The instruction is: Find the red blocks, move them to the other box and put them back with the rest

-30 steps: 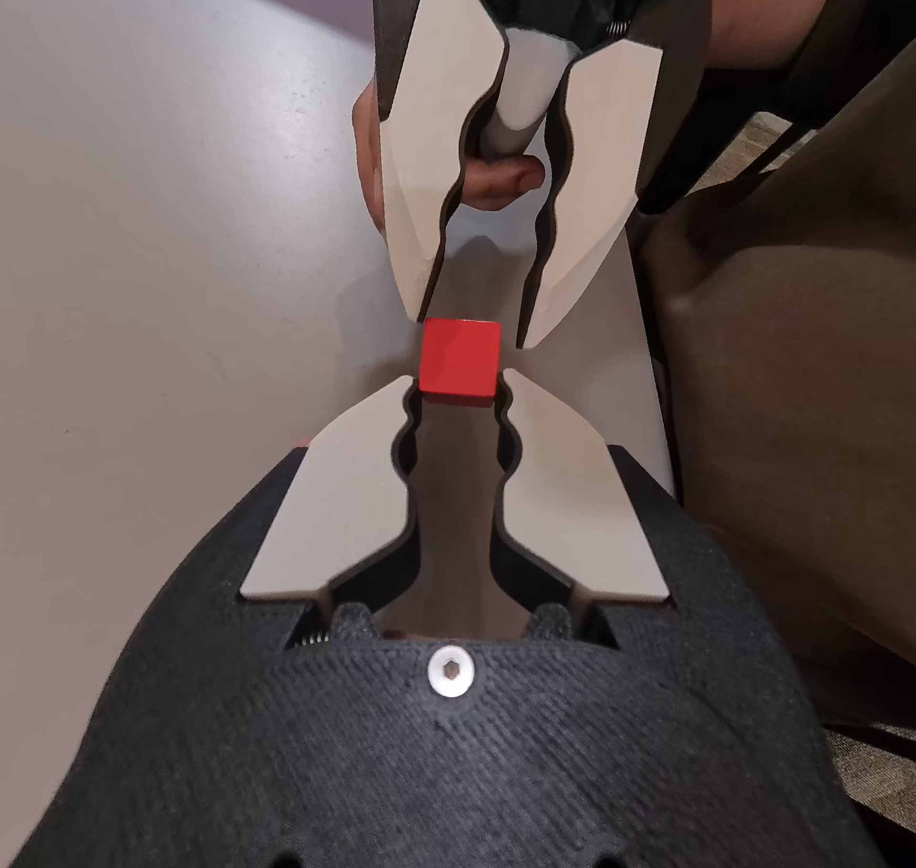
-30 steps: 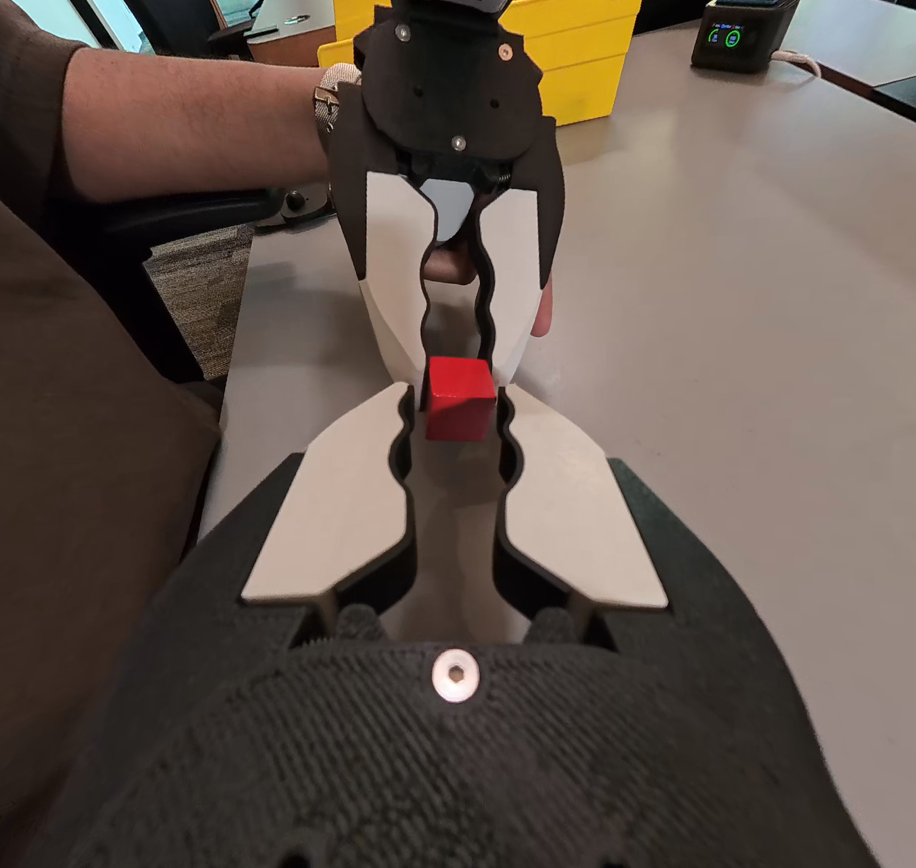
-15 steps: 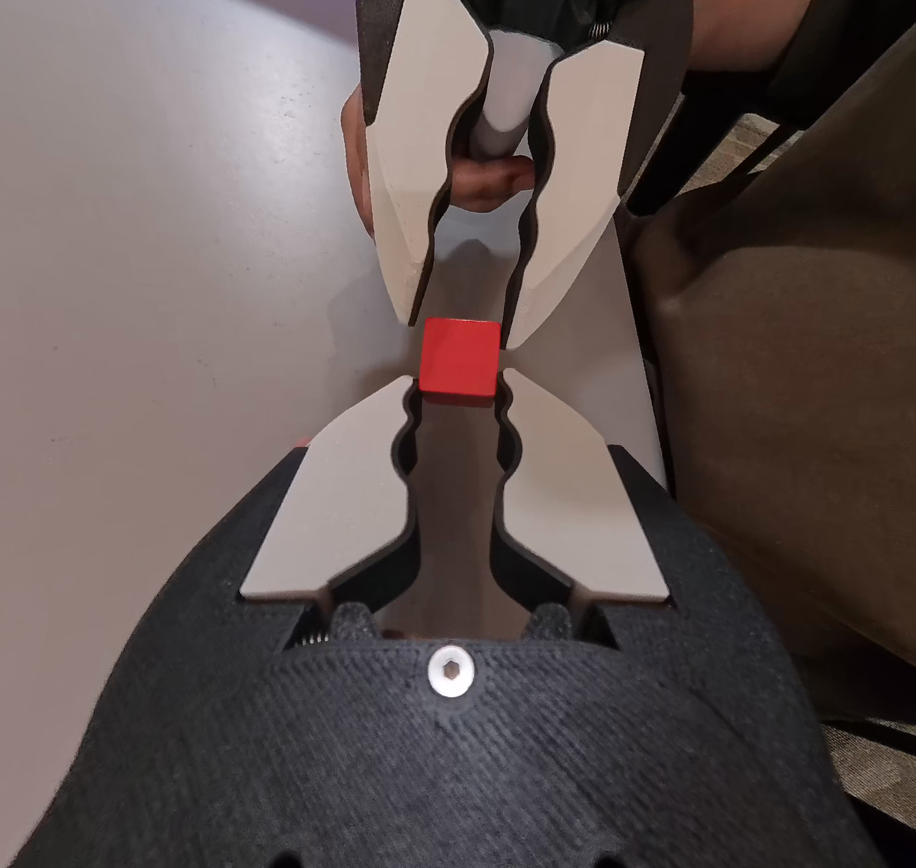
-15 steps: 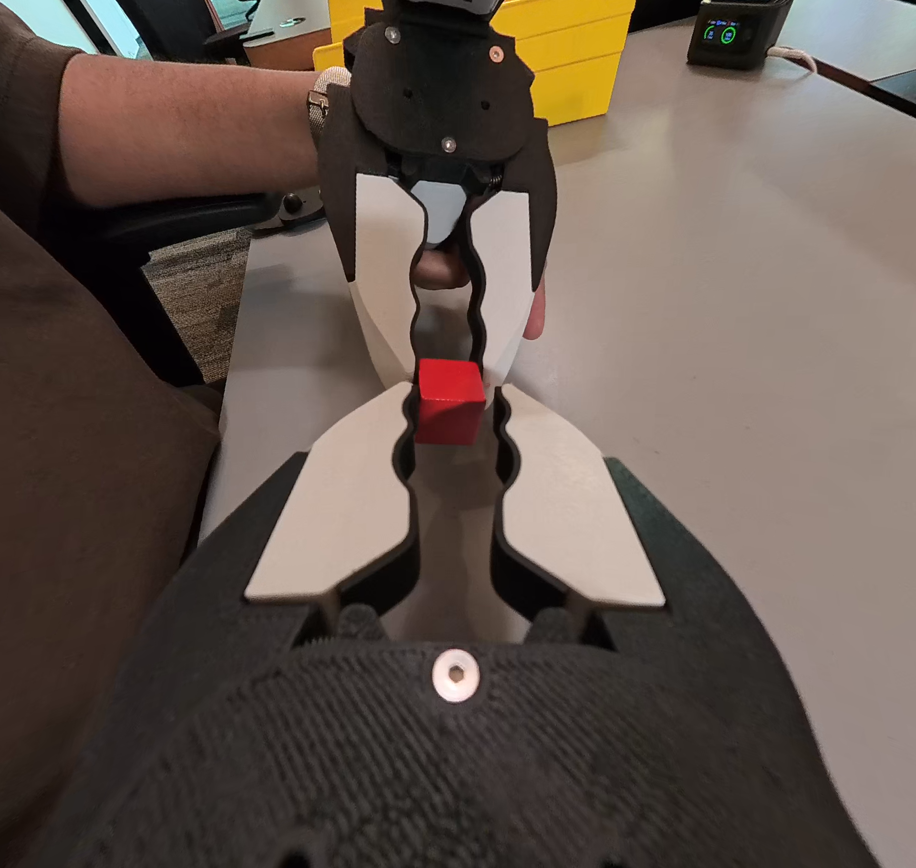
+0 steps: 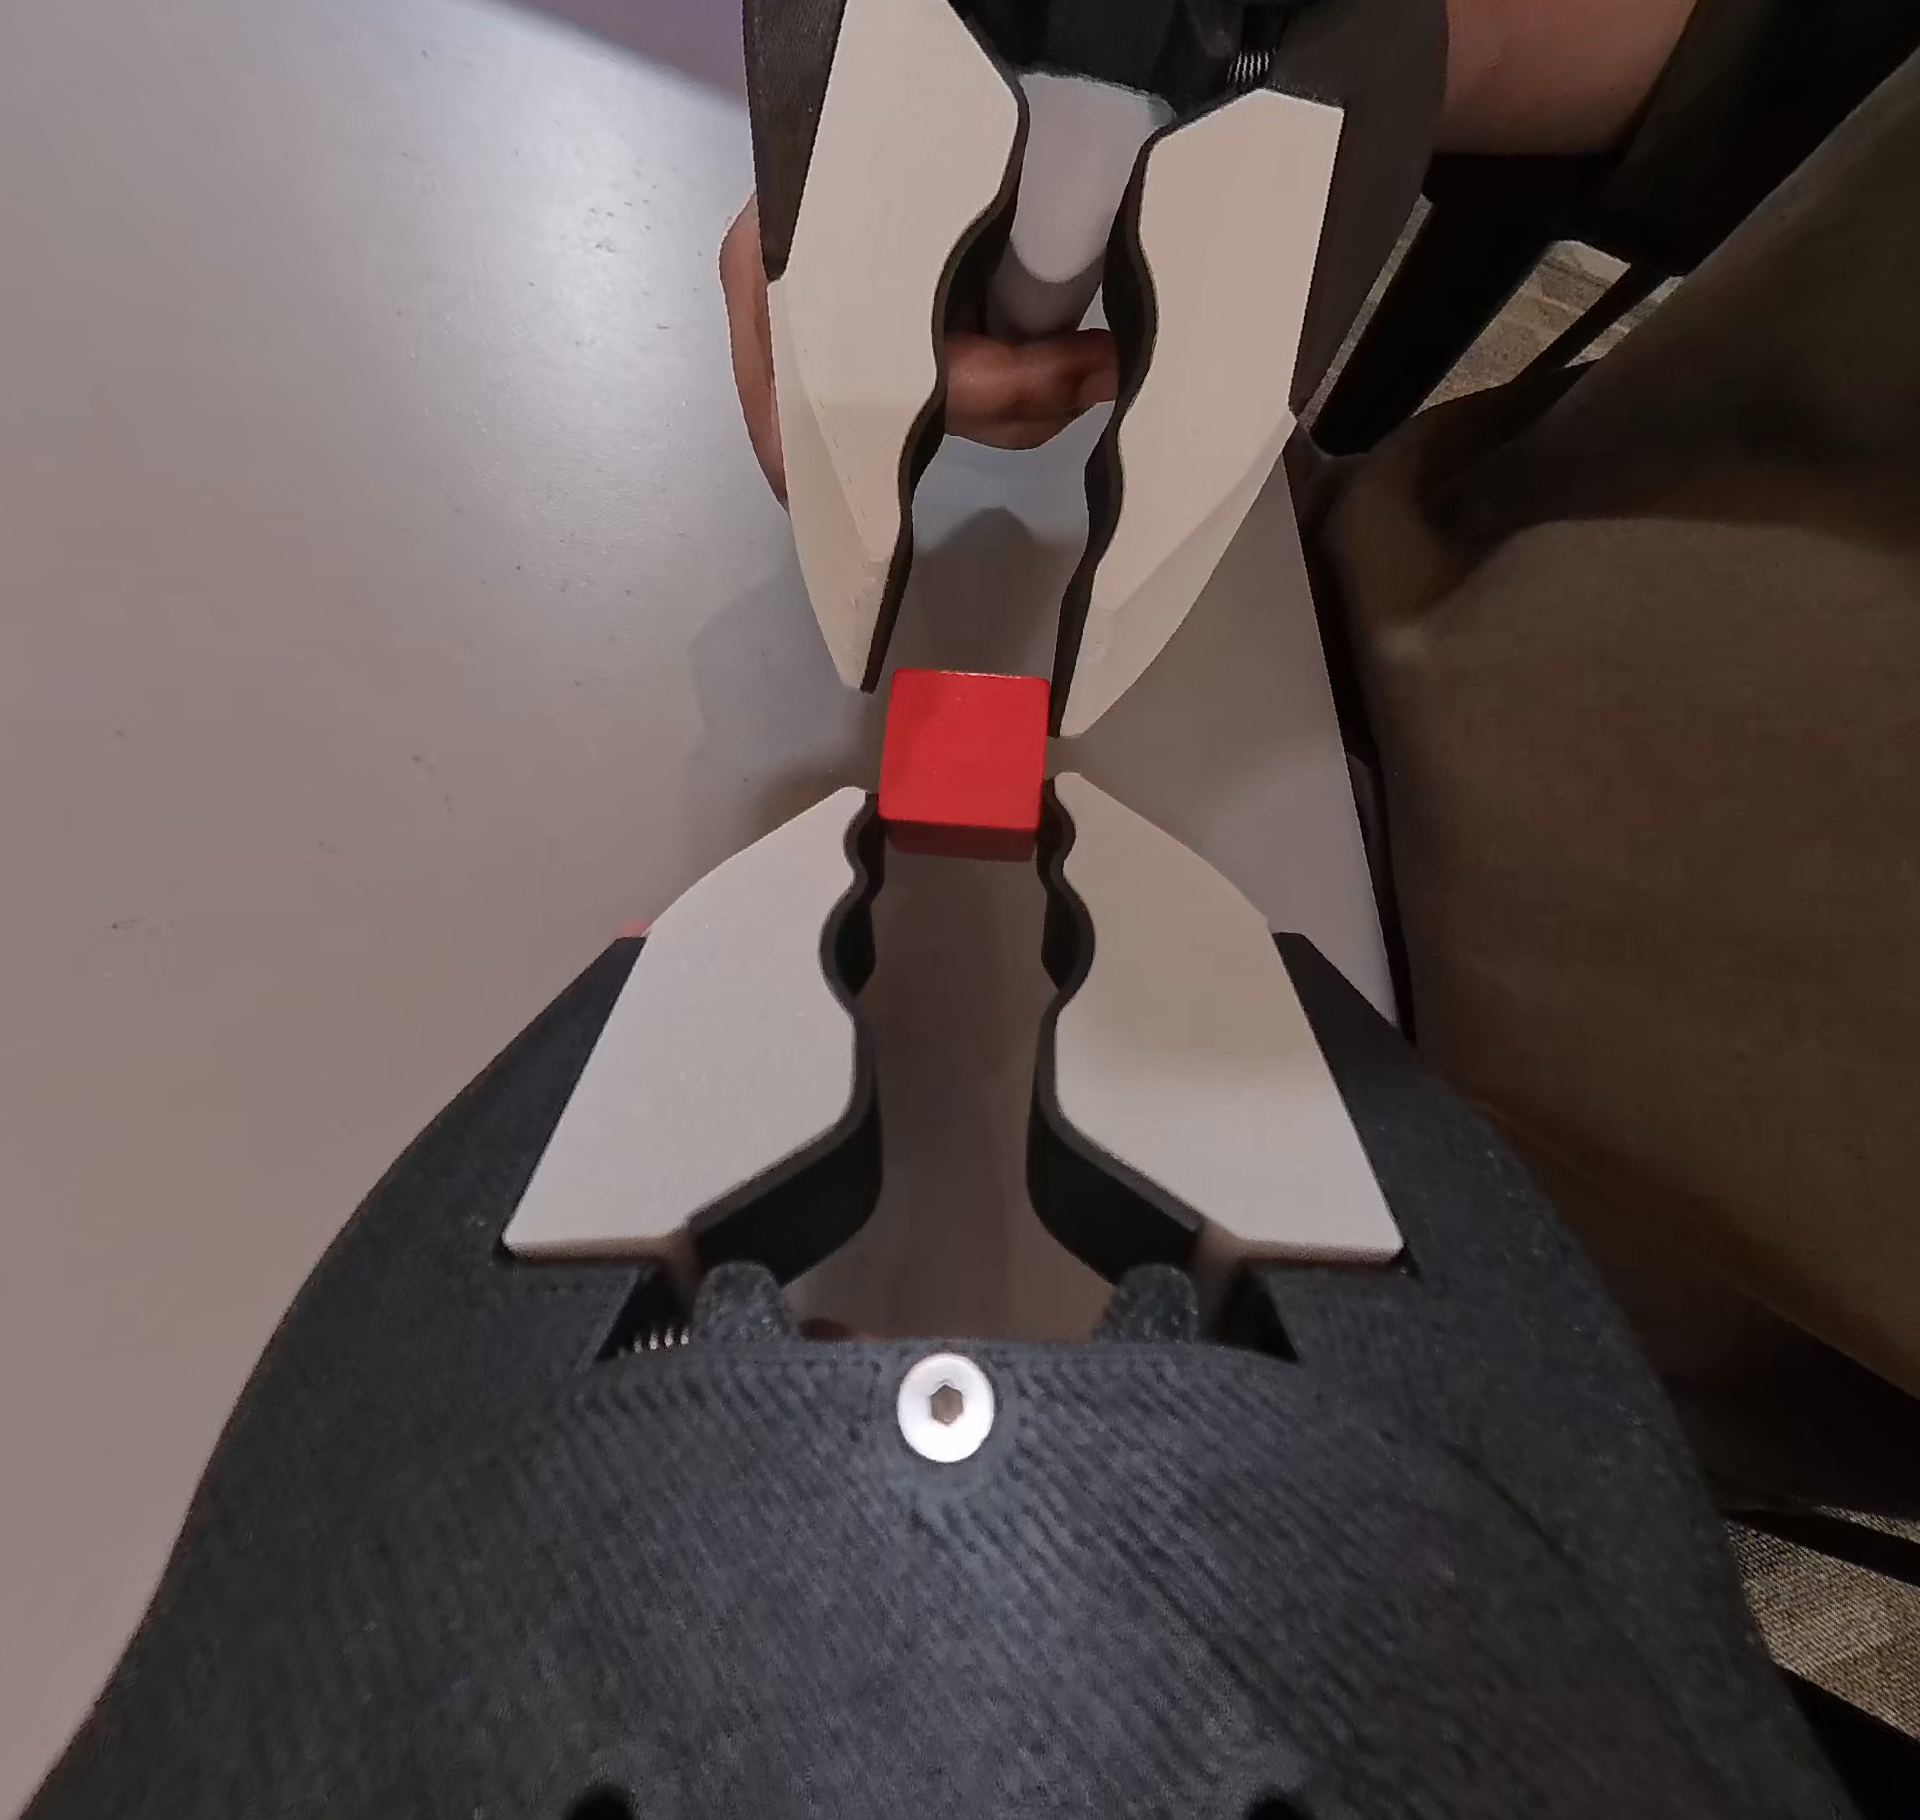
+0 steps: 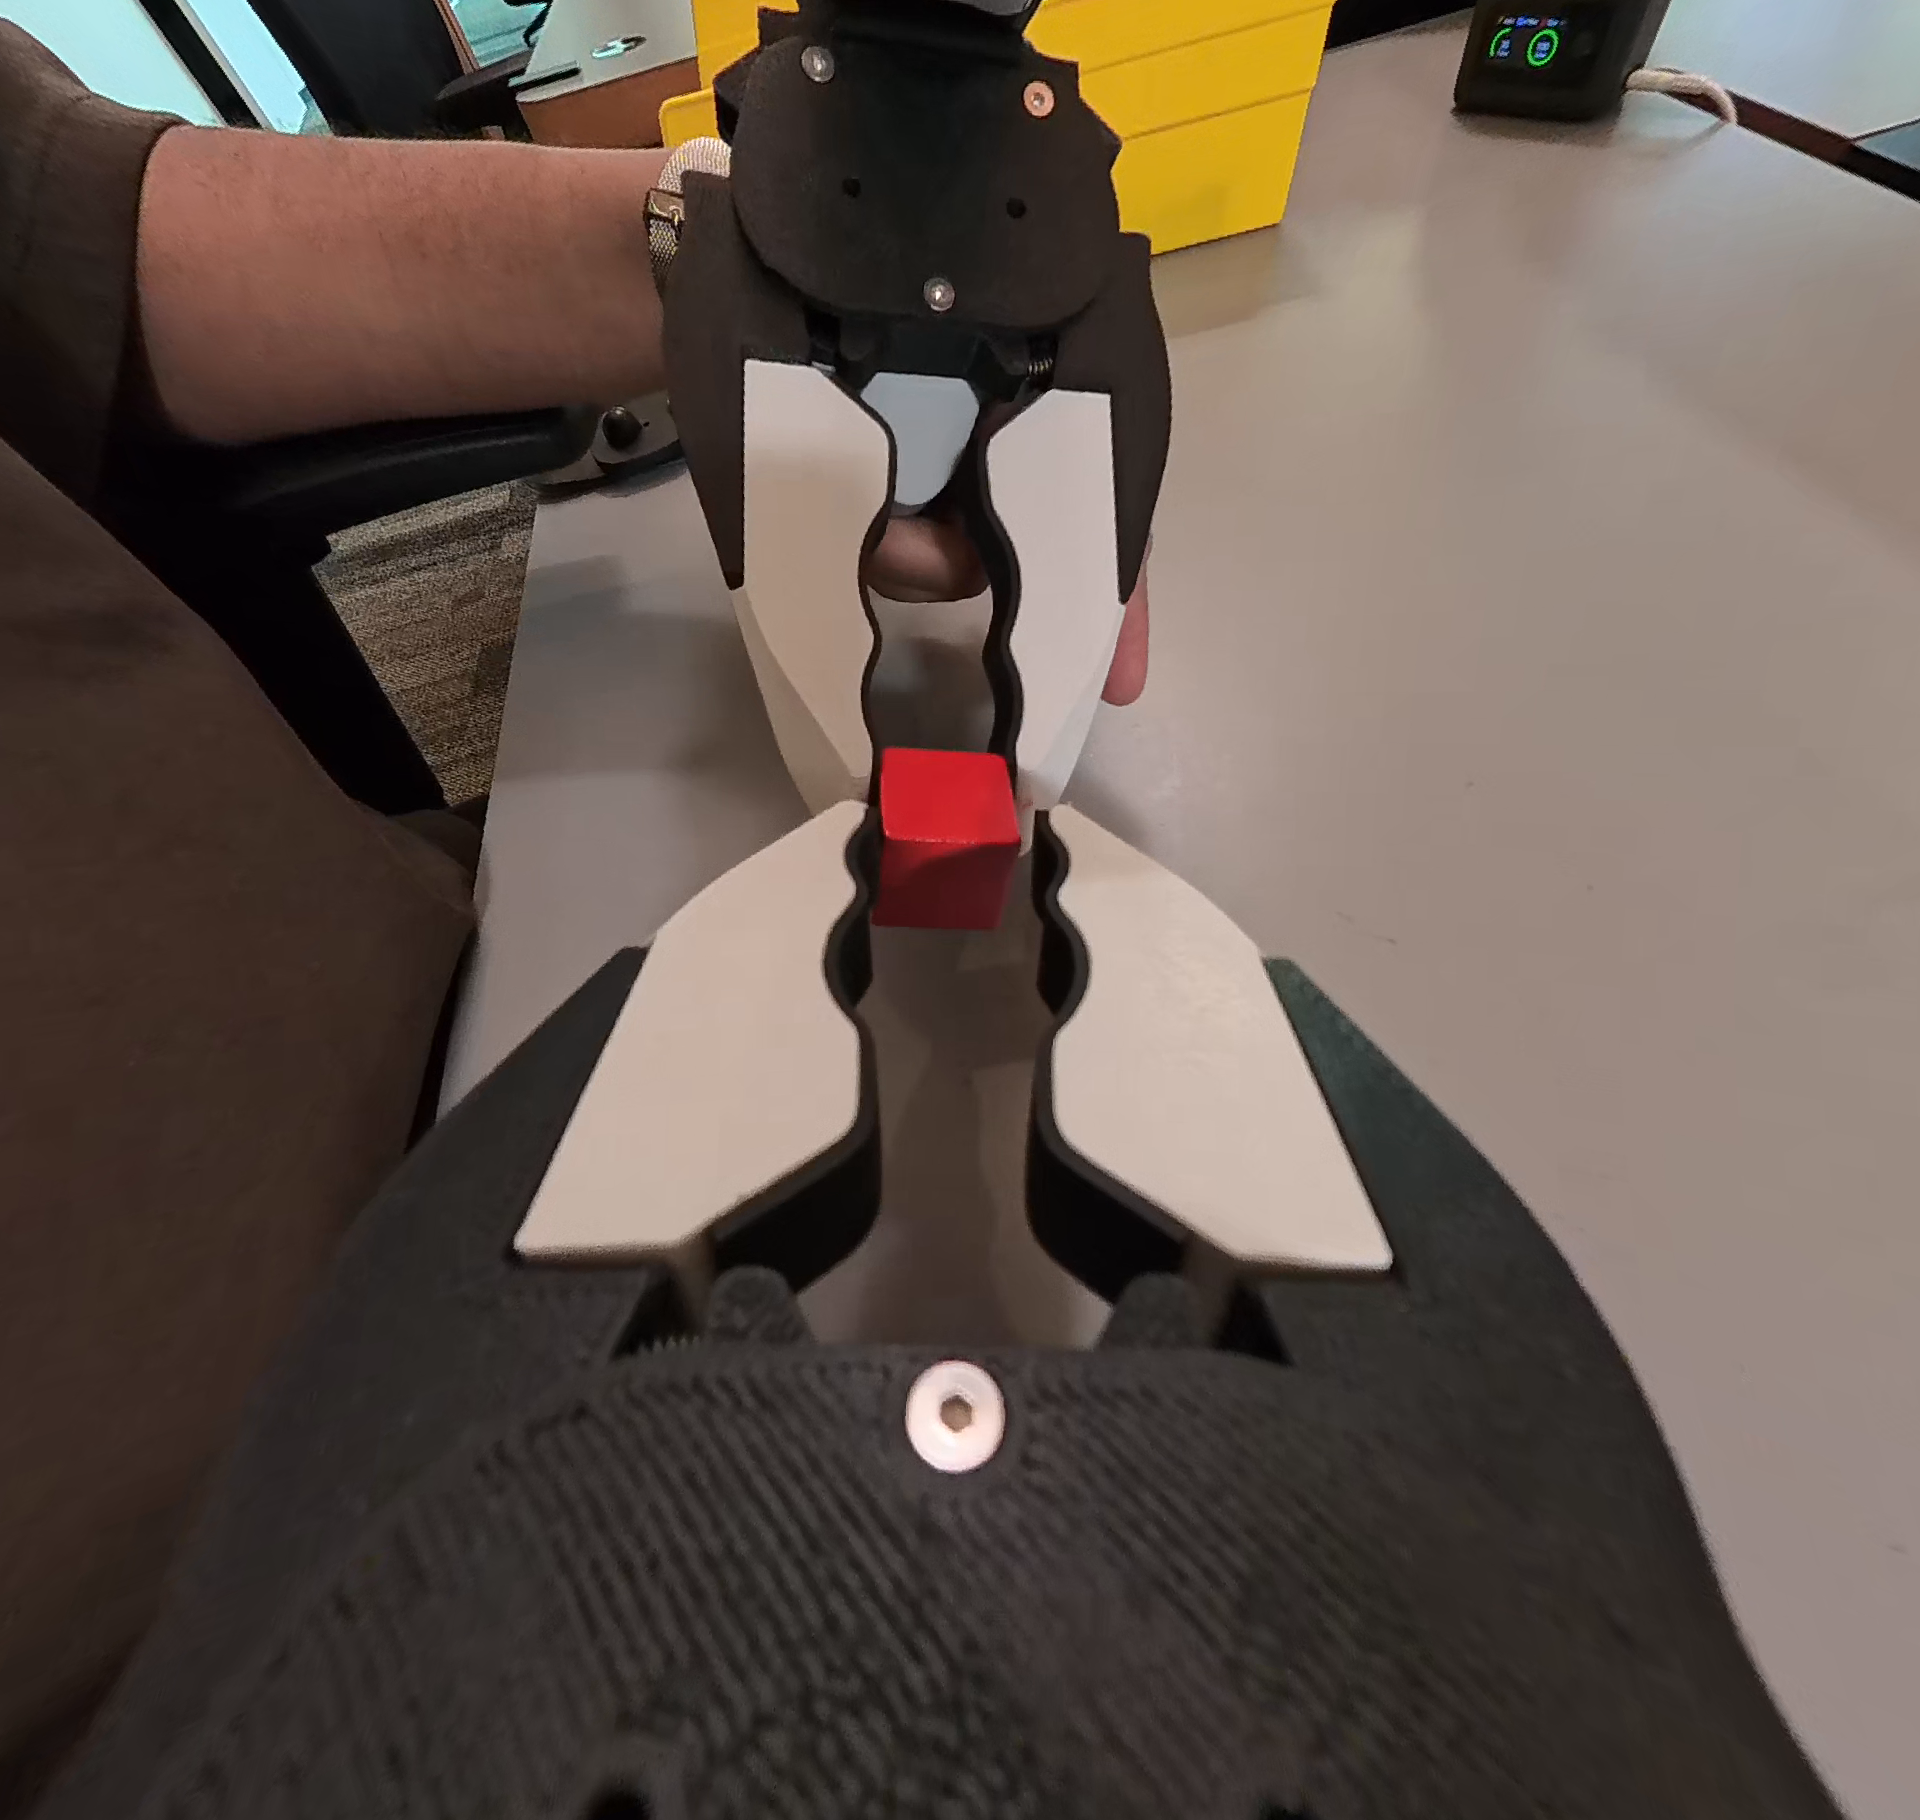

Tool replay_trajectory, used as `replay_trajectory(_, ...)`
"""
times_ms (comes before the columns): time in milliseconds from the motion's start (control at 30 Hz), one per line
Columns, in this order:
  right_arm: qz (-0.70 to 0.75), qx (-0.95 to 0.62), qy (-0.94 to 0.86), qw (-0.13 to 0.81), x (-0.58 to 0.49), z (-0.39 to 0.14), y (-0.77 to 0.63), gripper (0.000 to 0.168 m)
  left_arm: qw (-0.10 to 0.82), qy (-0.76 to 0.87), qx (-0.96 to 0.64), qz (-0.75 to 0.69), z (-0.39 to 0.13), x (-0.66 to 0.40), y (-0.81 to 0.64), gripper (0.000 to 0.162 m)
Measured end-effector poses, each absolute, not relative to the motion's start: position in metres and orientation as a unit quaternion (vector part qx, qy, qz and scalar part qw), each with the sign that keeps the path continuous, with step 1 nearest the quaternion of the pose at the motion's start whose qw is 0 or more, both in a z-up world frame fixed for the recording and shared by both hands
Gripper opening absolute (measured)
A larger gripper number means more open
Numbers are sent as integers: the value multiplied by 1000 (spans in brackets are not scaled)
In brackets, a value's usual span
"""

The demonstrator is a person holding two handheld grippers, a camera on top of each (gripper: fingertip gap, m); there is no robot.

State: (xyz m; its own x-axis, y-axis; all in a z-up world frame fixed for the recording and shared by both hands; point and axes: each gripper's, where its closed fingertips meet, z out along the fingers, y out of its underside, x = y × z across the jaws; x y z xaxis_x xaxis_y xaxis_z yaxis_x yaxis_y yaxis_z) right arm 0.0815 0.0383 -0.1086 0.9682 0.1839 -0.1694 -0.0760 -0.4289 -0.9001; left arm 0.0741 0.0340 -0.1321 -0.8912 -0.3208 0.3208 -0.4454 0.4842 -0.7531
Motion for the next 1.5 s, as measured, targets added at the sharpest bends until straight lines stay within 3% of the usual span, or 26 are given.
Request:
replay_trajectory(867, 111, -847, -34, 519, 83, -115, 38, 26, 64, -859, 231, 452, -136, 76, 34, 30)
replay_trajectory(1100, 72, -858, -12, 509, 99, -121, 39, 26, 25, -865, 250, 434, -143, 86, 38, 49)
replay_trajectory(1500, 16, -860, 36, 509, 127, -119, 37, 26, -54, -862, 318, 392, -156, 117, 60, 51)
